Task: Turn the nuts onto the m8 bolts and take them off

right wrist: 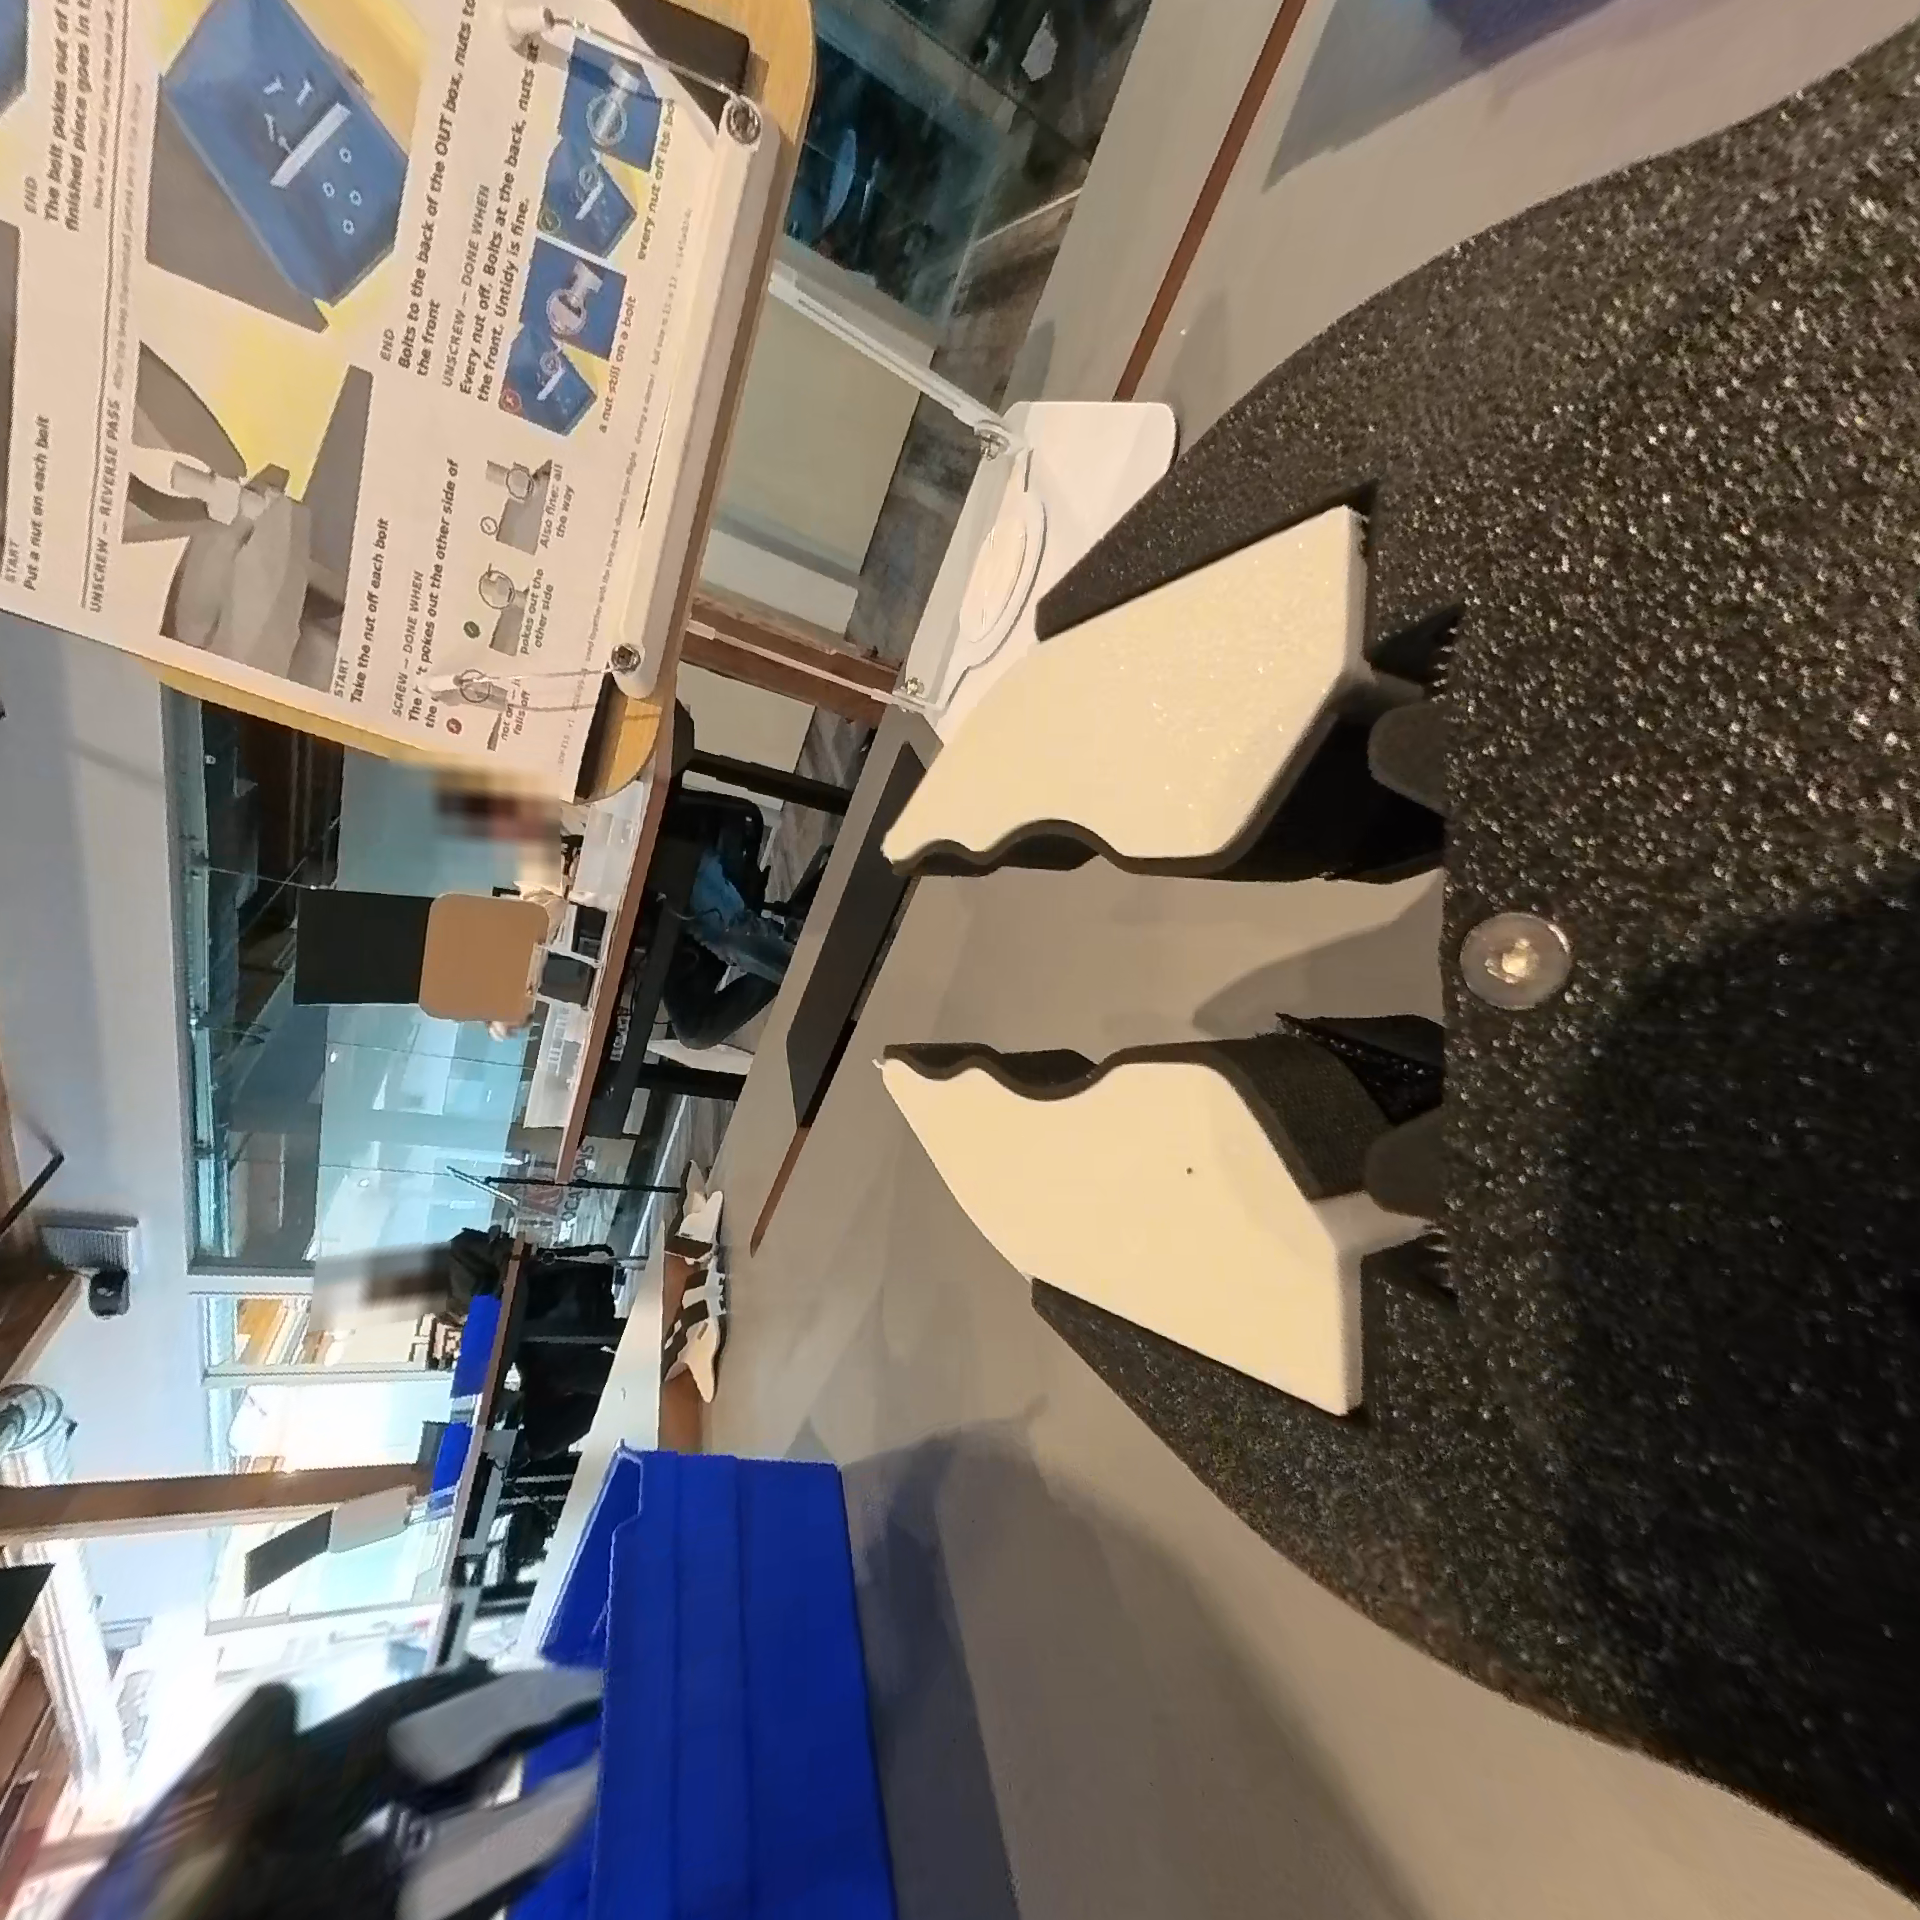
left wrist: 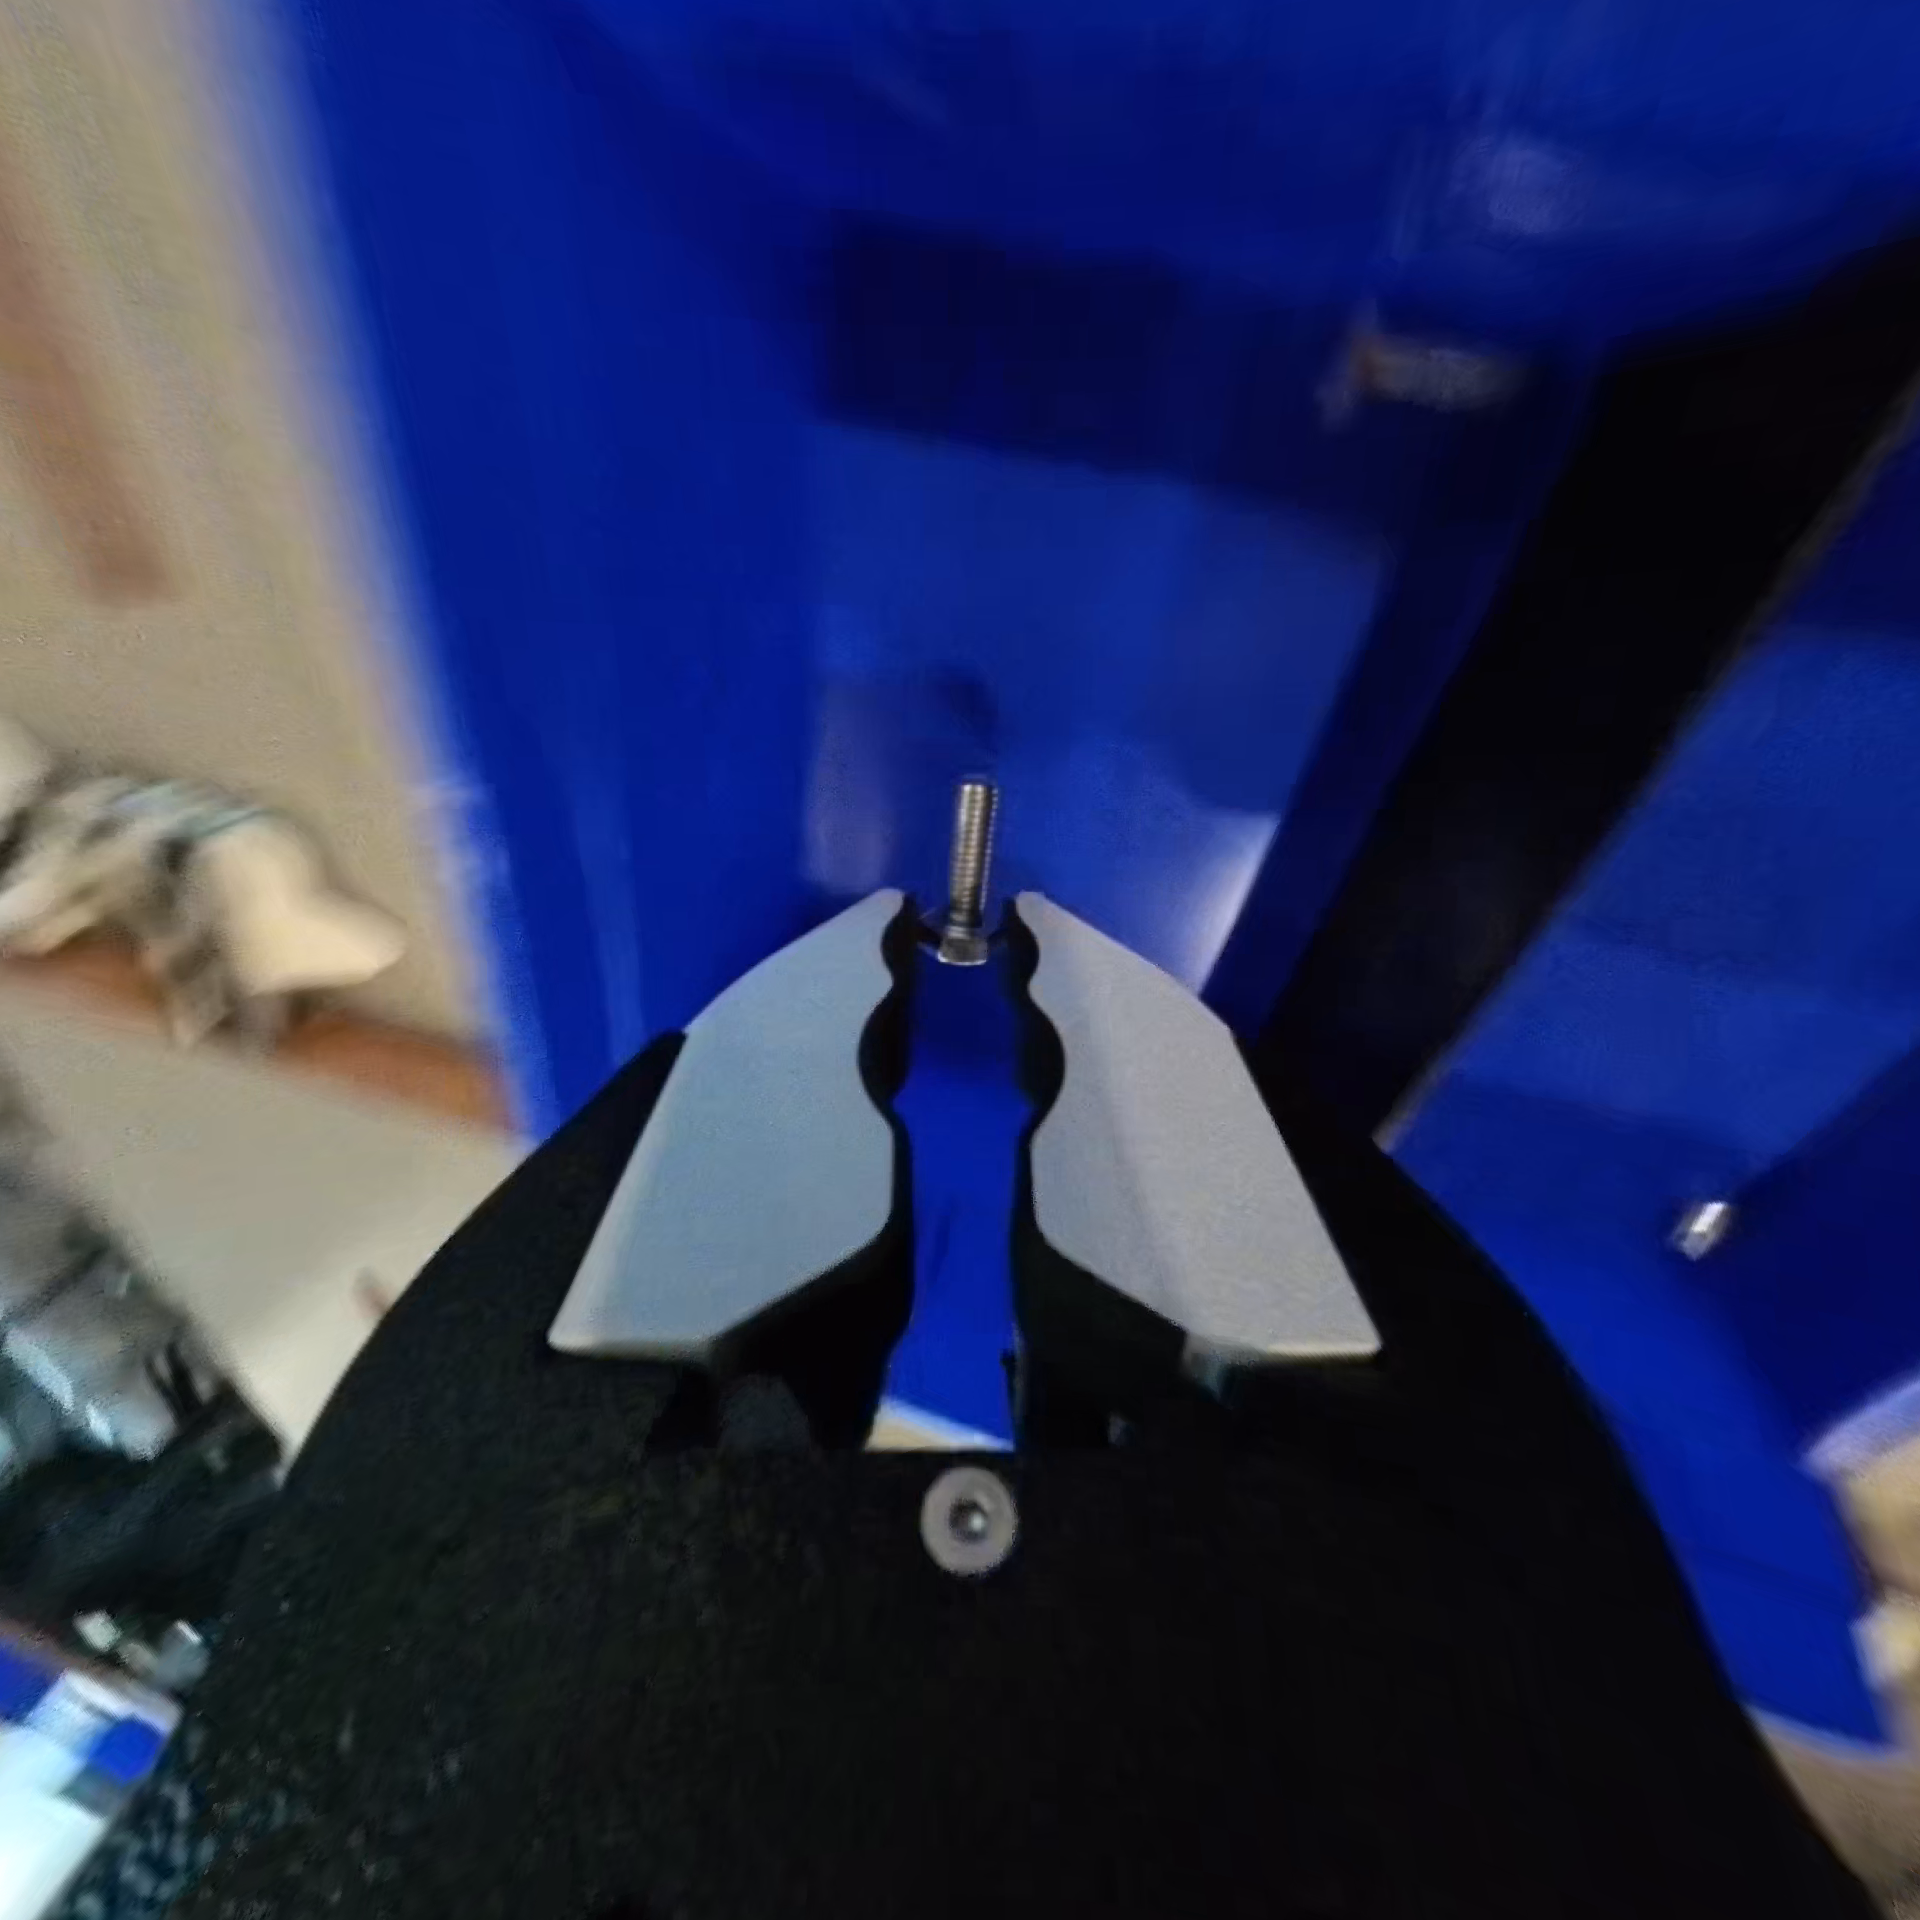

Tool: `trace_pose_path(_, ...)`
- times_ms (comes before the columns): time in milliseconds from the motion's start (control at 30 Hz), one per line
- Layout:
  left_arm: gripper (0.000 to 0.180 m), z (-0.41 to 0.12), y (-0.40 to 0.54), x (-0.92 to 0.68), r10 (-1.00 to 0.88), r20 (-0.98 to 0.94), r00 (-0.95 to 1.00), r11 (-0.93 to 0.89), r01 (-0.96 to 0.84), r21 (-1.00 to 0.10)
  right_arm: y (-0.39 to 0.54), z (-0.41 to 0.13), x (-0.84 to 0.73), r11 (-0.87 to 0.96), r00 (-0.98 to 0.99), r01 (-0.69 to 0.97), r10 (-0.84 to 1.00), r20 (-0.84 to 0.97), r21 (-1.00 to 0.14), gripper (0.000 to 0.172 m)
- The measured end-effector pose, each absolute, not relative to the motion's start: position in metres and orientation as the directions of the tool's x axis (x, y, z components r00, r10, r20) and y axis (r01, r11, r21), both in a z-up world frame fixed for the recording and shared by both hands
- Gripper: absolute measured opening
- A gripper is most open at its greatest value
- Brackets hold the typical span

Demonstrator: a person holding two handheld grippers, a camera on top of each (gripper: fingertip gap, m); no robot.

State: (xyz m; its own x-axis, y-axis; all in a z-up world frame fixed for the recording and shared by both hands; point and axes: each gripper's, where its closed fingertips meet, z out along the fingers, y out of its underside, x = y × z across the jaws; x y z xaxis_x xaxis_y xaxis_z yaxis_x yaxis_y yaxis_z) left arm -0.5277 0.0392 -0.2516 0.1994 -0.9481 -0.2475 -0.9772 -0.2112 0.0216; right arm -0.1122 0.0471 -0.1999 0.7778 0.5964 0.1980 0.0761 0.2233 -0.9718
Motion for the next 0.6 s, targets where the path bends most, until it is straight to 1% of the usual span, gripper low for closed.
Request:
trace_pose_path(100,0.015,-0.198,0.033,-0.500,-0.841,-0.427,0.332,-0.306,-0.943,-0.130,0.046,-0.199,-0.113,0.236,0.777,0.080,0.594,0.209,-0.968,0.030)
trace_pose_path(167,0.015,-0.163,0.018,-0.478,-0.726,-0.518,0.453,-0.401,-0.890,-0.216,0.045,-0.198,-0.116,0.243,0.771,0.080,0.600,0.215,-0.967,0.029)
trace_pose_path(200,0.015,-0.152,0.004,-0.463,-0.681,-0.503,0.532,-0.461,-0.846,-0.270,0.044,-0.198,-0.118,0.248,0.767,0.079,0.604,0.218,-0.966,0.029)
trace_pose_path(233,0.015,-0.145,-0.013,-0.442,-0.660,-0.444,0.606,-0.504,-0.796,-0.335,0.043,-0.198,-0.119,0.253,0.761,0.079,0.610,0.222,-0.964,0.029)
trace_pose_path(300,0.015,-0.139,-0.044,-0.390,-0.657,-0.310,0.687,-0.508,-0.707,-0.491,0.041,-0.197,-0.122,0.263,0.751,0.085,0.617,0.235,-0.961,0.029)
trace_pose_path(333,0.015,-0.140,-0.056,-0.367,-0.660,-0.263,0.704,-0.500,-0.673,-0.545,0.040,-0.197,-0.123,0.269,0.747,0.086,0.619,0.240,-0.959,0.029)
trace_pose_path(367,0.015,-0.145,-0.066,-0.347,-0.656,-0.233,0.718,-0.505,-0.647,-0.571,0.038,-0.196,-0.124,0.274,0.744,0.086,0.622,0.245,-0.958,0.029)
trace_pose_path(500,0.015,-0.188,-0.080,-0.287,-0.637,-0.174,0.751,-0.543,-0.597,-0.590,0.032,-0.193,-0.127,0.302,0.732,0.103,0.622,0.278,-0.948,0.029)
trace_pose_path(567,0.015,-0.215,-0.077,-0.263,-0.634,-0.108,0.766,-0.586,-0.567,-0.579,0.029,-0.192,-0.129,0.312,0.726,0.099,0.627,0.283,-0.945,0.029)
trace_pose_path(600,0.015,-0.229,-0.078,-0.255,-0.629,-0.083,0.773,-0.615,-0.560,-0.555,0.028,-0.191,-0.130,0.312,0.723,0.096,0.631,0.281,-0.945,0.029)
